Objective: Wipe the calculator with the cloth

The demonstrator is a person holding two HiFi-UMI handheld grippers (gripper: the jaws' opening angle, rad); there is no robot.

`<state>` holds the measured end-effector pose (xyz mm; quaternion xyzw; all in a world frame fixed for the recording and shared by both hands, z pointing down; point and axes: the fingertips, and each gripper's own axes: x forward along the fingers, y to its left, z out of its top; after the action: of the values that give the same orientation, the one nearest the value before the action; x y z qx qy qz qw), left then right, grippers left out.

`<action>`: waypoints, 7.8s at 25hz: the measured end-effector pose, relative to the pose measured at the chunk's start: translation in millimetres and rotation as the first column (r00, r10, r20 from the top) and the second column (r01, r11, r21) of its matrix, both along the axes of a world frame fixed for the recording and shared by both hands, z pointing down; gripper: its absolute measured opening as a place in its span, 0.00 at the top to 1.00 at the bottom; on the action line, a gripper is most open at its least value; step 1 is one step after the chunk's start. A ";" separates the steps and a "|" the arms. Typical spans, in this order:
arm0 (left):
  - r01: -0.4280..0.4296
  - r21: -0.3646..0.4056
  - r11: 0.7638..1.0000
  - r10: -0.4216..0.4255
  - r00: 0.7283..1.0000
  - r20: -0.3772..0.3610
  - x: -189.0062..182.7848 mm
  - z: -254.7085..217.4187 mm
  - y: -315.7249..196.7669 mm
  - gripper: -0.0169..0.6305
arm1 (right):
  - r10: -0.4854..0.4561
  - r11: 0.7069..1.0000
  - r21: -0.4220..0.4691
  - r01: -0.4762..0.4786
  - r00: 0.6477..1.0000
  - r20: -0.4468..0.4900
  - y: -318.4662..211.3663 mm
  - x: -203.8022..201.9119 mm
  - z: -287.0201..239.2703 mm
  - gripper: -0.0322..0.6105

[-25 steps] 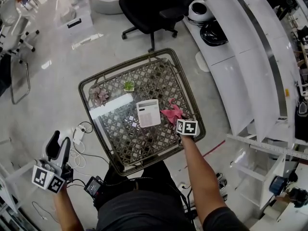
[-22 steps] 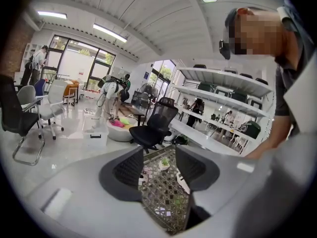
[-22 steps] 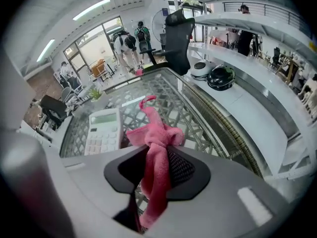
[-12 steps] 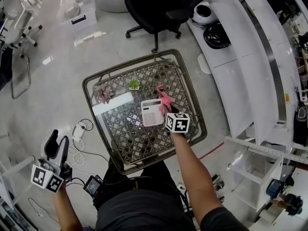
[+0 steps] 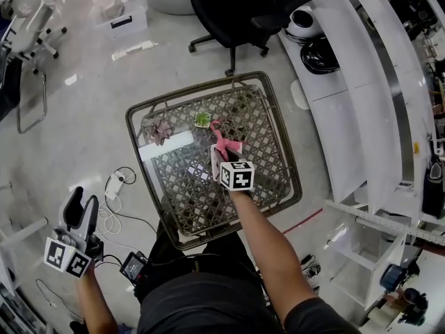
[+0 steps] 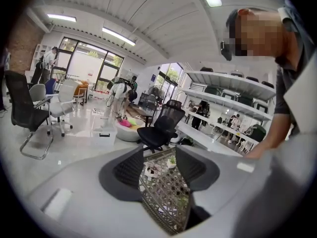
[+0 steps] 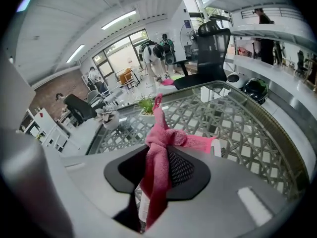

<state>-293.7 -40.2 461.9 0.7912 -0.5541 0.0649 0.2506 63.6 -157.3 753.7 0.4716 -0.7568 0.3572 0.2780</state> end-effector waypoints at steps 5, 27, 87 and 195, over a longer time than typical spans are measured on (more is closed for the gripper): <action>0.005 0.003 1.000 -0.005 1.000 -0.006 -3.1 -0.4 0.5 0.63 | -0.176 0.984 -0.005 0.176 0.984 -0.041 16.1 -32.2 5.2 0.80; -0.013 -0.006 1.000 0.013 1.000 -0.008 14.0 6.6 -14.5 0.63 | -0.798 0.496 -0.010 0.868 0.451 -0.400 56.8 -38.7 19.5 0.80; -0.019 -0.016 1.000 0.019 1.000 -0.025 9.0 15.2 -14.4 0.63 | -0.373 0.928 -0.041 0.370 0.919 -0.132 75.3 -22.3 22.7 0.81; -0.148 0.050 0.988 0.150 0.988 -0.043 31.2 -25.2 -63.6 0.63 | 0.287 0.943 -0.129 -0.308 0.945 -0.158 73.9 201.3 -35.0 0.68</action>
<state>-262.5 -103.8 436.8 0.8374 -0.4887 0.0518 0.2394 264.9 -83.4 718.7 0.5815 -0.6265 0.4186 0.3069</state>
